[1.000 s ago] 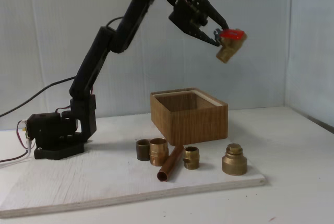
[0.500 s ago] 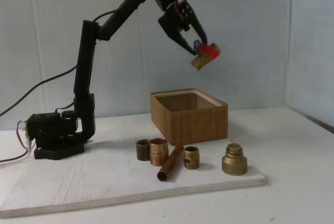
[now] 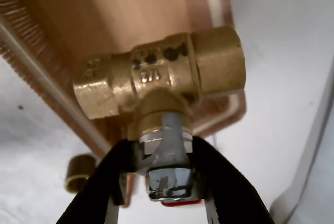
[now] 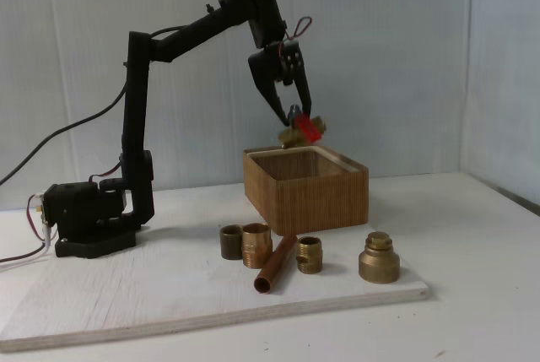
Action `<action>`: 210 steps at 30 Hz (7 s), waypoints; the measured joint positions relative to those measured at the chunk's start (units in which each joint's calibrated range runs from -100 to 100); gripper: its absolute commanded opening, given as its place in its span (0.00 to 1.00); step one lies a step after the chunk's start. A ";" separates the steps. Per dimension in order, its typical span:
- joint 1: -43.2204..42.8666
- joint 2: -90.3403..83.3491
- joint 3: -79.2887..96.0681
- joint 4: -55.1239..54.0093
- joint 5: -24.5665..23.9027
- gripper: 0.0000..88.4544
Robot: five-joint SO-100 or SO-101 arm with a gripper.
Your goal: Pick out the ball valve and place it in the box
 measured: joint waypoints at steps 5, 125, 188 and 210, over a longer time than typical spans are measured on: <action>-1.26 0.00 4.27 -2.15 -0.05 0.02; -2.89 -46.34 34.50 -3.87 0.31 0.15; 4.59 -107.92 129.46 -29.92 7.39 0.15; 6.74 -107.92 129.46 -30.35 7.39 0.15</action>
